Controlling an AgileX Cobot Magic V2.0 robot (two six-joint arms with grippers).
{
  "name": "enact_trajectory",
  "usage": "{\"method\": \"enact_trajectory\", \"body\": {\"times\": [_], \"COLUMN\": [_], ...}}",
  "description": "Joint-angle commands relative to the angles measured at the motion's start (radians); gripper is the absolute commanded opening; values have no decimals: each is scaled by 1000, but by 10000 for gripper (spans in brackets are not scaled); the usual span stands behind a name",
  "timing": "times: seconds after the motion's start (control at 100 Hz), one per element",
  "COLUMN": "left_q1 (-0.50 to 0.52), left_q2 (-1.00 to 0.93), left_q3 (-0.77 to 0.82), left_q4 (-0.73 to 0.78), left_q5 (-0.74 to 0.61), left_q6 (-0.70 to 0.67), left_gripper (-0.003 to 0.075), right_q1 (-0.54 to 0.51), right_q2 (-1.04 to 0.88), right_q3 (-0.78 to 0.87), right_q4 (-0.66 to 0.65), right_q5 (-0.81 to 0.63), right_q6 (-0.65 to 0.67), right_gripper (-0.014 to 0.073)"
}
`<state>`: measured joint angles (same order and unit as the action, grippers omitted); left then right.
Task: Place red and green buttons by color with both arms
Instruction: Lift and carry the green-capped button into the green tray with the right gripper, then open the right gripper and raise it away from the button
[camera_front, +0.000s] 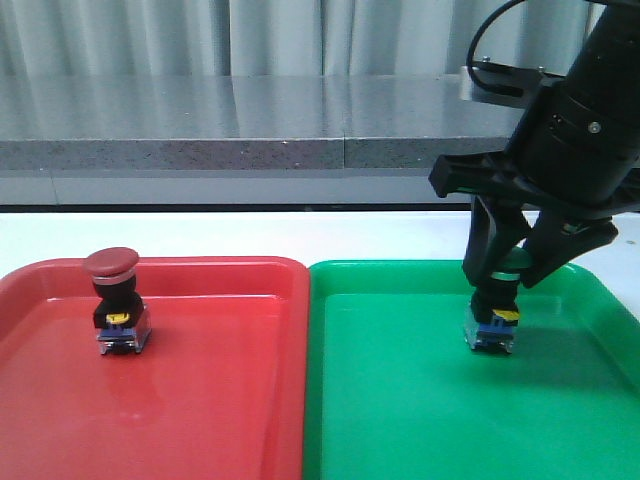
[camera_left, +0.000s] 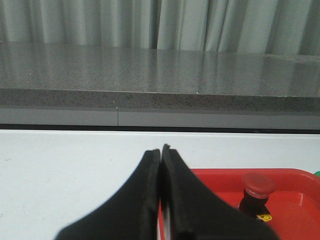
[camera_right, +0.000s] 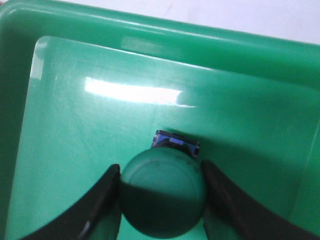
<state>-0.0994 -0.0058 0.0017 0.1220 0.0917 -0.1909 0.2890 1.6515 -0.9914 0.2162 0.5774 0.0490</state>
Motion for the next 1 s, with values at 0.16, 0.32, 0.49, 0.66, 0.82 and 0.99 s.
{"method": "enact_trajectory", "body": {"times": [0.16,0.32,0.49,0.66,0.82,0.99], "left_q1": [1,1,1,1,1,1], "left_q2": [-31,-31,-31,-31,-31,-31], "left_q3": [42,42,42,42,42,42], "left_q4": [-2,-2,-2,-2,-2,-2], "left_q5": [-82,-82,-82,-82,-82,-82], "left_q6": [-3,-3,-3,-3,-3,-3], "left_gripper": [-19,-19,-19,-19,-19,-19], "right_q1": [1,1,1,1,1,1], "right_q2": [-25,-27,-74,-197,-336,-497], "right_q3": [-21,-24,-26,-26,-26,-23], "right_q4": [9,9,9,-11,-44,-102], "right_q5": [10,3,-25,-62,-69,-39], "right_q6": [-3,-3,-3,-3,-3,-3], "right_gripper": [513,561,561,561,561,561]}}
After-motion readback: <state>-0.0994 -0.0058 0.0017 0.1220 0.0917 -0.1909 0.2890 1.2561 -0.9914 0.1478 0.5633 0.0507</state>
